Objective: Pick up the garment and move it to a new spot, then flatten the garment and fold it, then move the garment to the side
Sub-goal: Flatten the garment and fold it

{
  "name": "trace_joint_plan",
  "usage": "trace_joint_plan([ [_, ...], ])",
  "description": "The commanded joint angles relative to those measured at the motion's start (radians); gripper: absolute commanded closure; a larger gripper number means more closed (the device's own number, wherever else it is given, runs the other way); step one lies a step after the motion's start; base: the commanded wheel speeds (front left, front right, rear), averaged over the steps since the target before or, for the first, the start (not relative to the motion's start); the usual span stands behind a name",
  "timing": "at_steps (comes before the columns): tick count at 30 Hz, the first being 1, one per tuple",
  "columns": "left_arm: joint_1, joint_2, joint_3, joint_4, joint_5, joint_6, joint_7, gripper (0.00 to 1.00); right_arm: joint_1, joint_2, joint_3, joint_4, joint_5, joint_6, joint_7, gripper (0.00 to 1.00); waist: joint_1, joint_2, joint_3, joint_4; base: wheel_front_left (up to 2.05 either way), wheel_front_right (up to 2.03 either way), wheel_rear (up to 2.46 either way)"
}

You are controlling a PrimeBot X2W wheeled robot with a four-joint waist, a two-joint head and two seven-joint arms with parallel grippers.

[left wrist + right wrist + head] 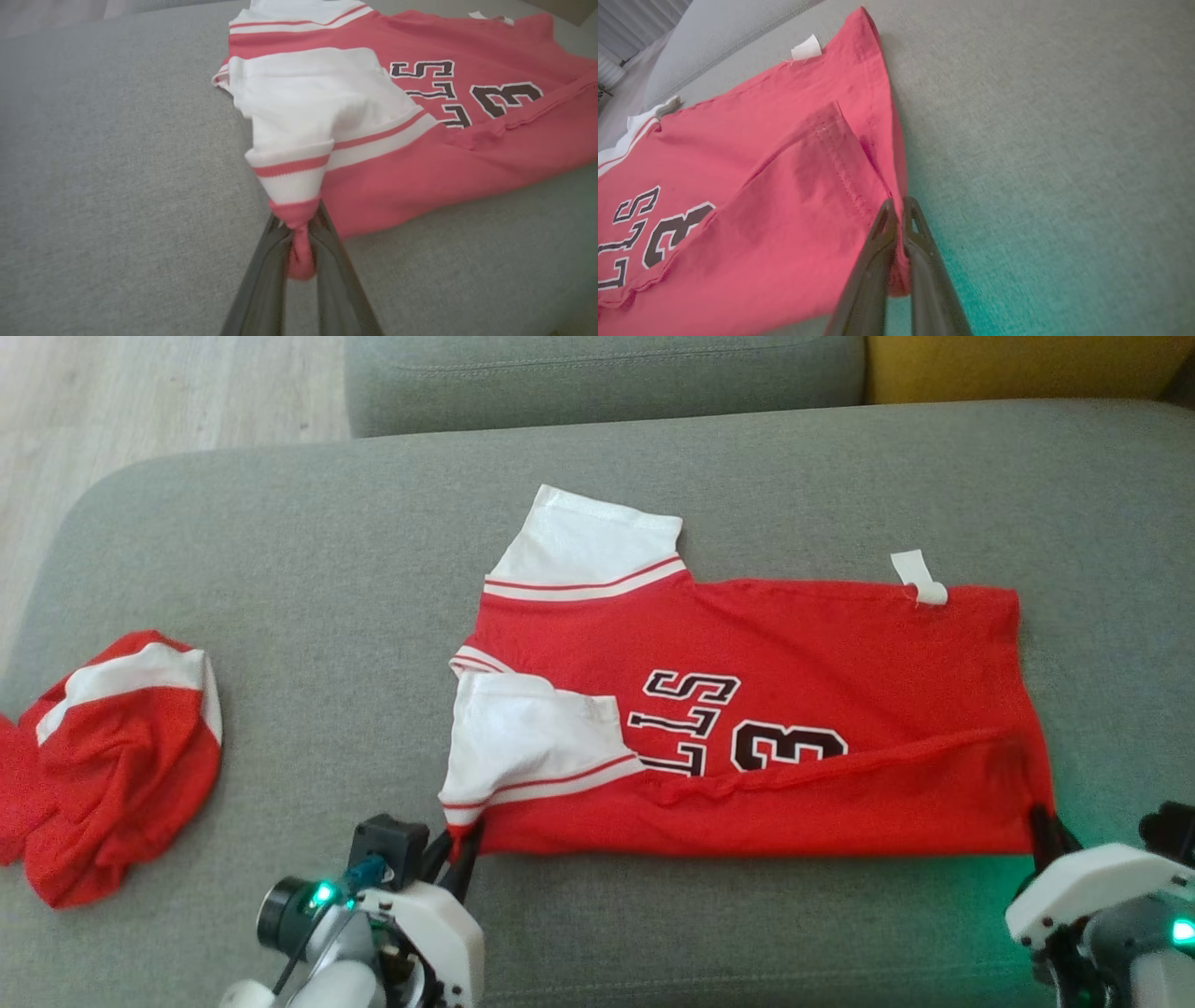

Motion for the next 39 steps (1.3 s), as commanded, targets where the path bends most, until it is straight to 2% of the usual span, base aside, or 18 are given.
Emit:
trace_joint_plan([
  [1, -0.03, 0.022, 0.027, -0.037, -0.003, 0.003, 0.003, 1.0, -0.011, -0.008, 0.026, -0.05, 0.006, -0.001, 0.01, 1.0, 0.0, -0.0001, 0.001, -0.004, 0.0, 0.0, 0.0],
  [3, -0.024, 0.024, 0.023, -0.046, -0.002, 0.008, 0.015, 1.0, 0.007, -0.008, 0.022, -0.07, -0.012, -0.001, 0.03, 1.0, 0.0, -0.0001, 0.001, -0.008, 0.0, 0.0, 0.0],
  [4, -0.025, 0.026, 0.021, -0.049, 0.001, 0.012, 0.019, 0.91, 0.009, -0.008, 0.016, -0.082, -0.027, -0.001, 0.028, 0.29, 0.0, -0.0001, 0.002, -0.009, 0.0, 0.0, 0.0],
  [5, -0.028, 0.031, 0.02, -0.051, 0.007, 0.018, 0.022, 0.54, 0.008, -0.008, 0.008, -0.092, -0.032, -0.001, 0.024, 0.0, 0.0, -0.0001, 0.003, -0.011, 0.0, 0.0, 0.0],
  [6, -0.032, 0.034, 0.02, -0.052, 0.01, 0.023, 0.025, 0.2, 0.004, -0.008, 0.003, -0.098, -0.031, -0.001, 0.022, 0.0, 0.0, -0.0001, 0.005, -0.013, 0.0, 0.0, 0.0],
  [7, -0.037, 0.037, 0.022, -0.055, 0.012, 0.027, 0.024, 0.0, -0.002, -0.008, 0.007, -0.104, -0.032, -0.001, 0.021, 0.0, 0.0, -0.0001, 0.007, -0.015, 0.0, 0.0, 0.0],
  [16, -0.138, 0.071, 0.064, -0.118, 0.01, 0.025, 0.003, 0.0, -0.086, -0.008, 0.01, -0.173, -0.087, -0.001, -0.024, 0.0, 0.0, -0.0001, 0.059, -0.04, 0.0, 0.0, 0.0],
  [20, -0.265, 0.11, 0.082, -0.152, 0.016, -0.014, 0.023, 0.0, -0.155, -0.008, 0.036, -0.214, -0.112, -0.001, -0.042, 0.0, 0.0, -0.0001, 0.111, -0.059, 0.0, 0.0, 0.0],
  [22, -0.347, 0.13, 0.079, -0.155, 0.014, -0.058, 0.055, 0.0, -0.198, -0.008, 0.05, -0.235, -0.122, -0.001, -0.052, 0.0, 0.0, -0.0001, 0.144, -0.07, 0.0, 0.0, 0.0],
  [25, -0.482, 0.158, 0.055, -0.122, -0.003, -0.142, 0.127, 0.0, -0.269, -0.008, 0.068, -0.257, -0.136, -0.001, -0.071, 0.0, 0.0, -0.0001, 0.194, -0.09, 0.0, 0.0, 0.0],
  [27, -0.577, 0.181, 0.026, -0.082, -0.015, -0.169, 0.179, 0.0, -0.317, -0.008, 0.083, -0.261, -0.14, -0.001, -0.082, 0.0, 0.0, -0.0001, 0.227, -0.108, 0.0, 0.0, 0.0],
  [30, -0.708, 0.204, -0.003, -0.004, -0.06, -0.18, 0.237, 0.0, -0.384, -0.008, 0.121, -0.255, -0.136, -0.001, -0.096, 0.0, 0.0, -0.0001, 0.27, -0.142, 0.0, 0.0, 0.0],
  [33, -0.809, 0.24, -0.078, 0.06, -0.112, -0.182, 0.272, 0.0, -0.436, -0.008, 0.157, -0.245, -0.124, -0.001, -0.114, 0.0, 0.0, -0.0001, 0.305, -0.176, 0.0, 0.0, 0.0],
  [39, -0.954, 0.314, -0.2, 0.196, -0.174, -0.183, 0.256, 0.0, -0.491, -0.008, 0.225, -0.234, -0.098, -0.001, -0.139, 0.0, 0.0, -0.0001, 0.36, -0.24, 0.0, 0.0, 0.0],
])
